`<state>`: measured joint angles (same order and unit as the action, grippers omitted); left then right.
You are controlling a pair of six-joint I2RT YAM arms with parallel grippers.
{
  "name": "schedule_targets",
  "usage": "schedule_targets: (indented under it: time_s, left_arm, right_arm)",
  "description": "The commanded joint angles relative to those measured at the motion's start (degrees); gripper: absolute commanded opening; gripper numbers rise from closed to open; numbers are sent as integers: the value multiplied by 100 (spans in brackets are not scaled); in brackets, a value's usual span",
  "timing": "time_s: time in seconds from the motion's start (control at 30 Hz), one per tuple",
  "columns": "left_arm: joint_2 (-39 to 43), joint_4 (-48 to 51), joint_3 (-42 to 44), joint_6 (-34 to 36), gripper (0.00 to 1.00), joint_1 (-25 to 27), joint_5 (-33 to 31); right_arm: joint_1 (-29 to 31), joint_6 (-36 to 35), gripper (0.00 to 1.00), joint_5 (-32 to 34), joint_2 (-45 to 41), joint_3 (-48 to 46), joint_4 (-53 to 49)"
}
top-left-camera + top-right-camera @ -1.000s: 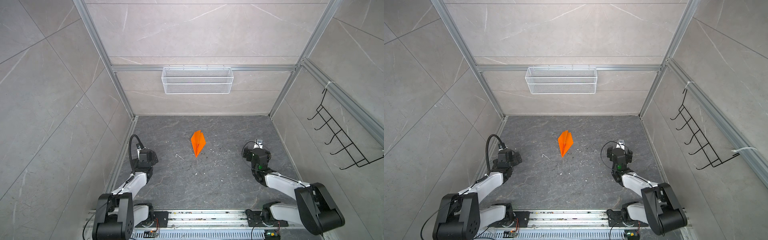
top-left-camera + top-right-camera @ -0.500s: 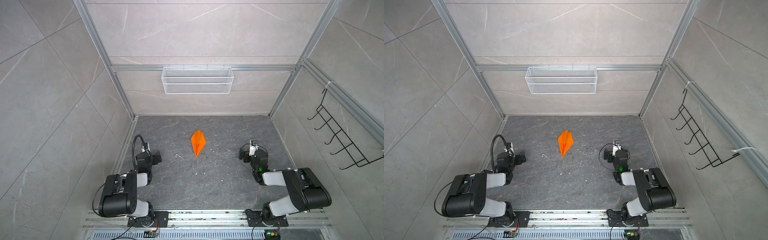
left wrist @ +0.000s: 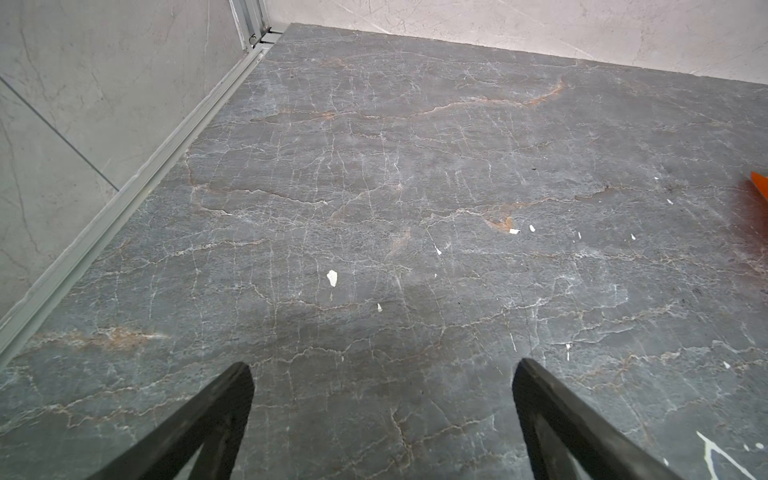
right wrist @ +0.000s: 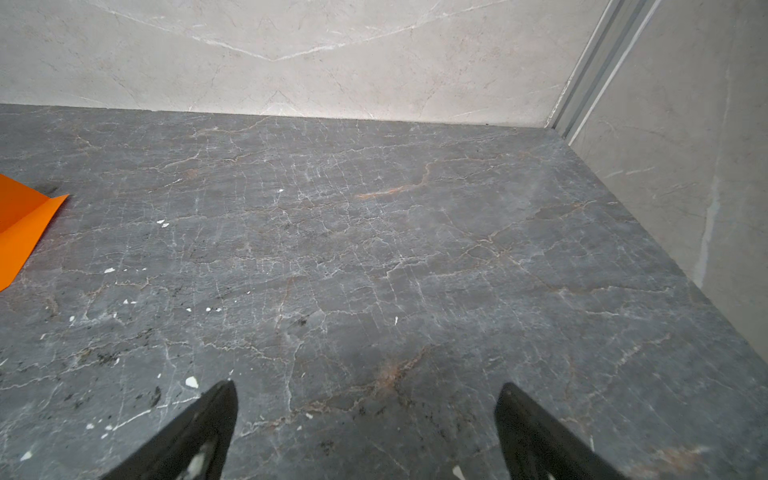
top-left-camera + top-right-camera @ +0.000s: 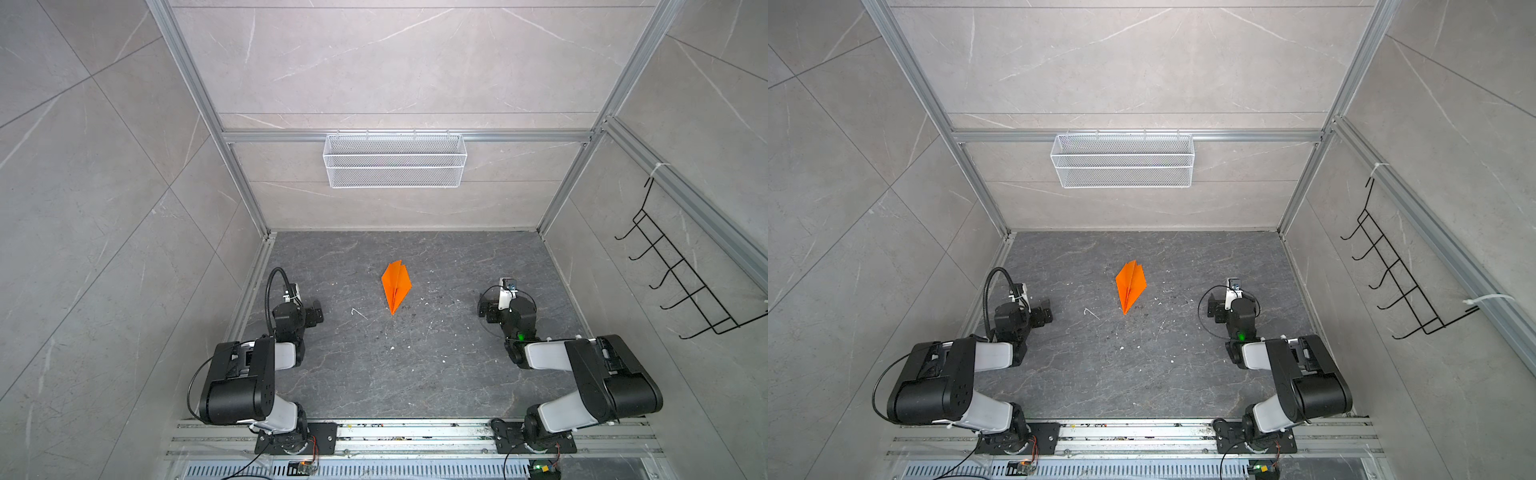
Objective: Fold a paper plane with a square sheet of paper (pick it up from the middle)
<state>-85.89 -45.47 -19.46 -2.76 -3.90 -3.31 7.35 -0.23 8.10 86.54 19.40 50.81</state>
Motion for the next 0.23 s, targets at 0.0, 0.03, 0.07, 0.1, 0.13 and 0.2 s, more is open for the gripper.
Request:
schedule_targets:
  time_s: [0.0, 0.03, 0.07, 0.1, 0.13, 0.2]
  left_arm:
    - [-23, -234, -159, 114, 100, -36, 26]
    - [-25, -226, -161, 118, 100, -39, 31]
    - [-24, -233, -151, 112, 100, -34, 29]
    - [-20, -233, -146, 118, 100, -40, 27]
    - [-25, -234, -154, 114, 100, -36, 33]
    - [-24, -234, -153, 109, 100, -35, 35]
  right_arm:
    - [-24, 27, 99, 44, 38, 111, -31]
    - [-21, 33, 99, 20, 55, 134, -55]
    - [-24, 40, 99, 18, 56, 130, -65]
    - [-24, 36, 99, 17, 56, 132, -62]
    - [-24, 40, 99, 23, 47, 134, -62]
    - [-24, 30, 99, 25, 47, 117, -28]
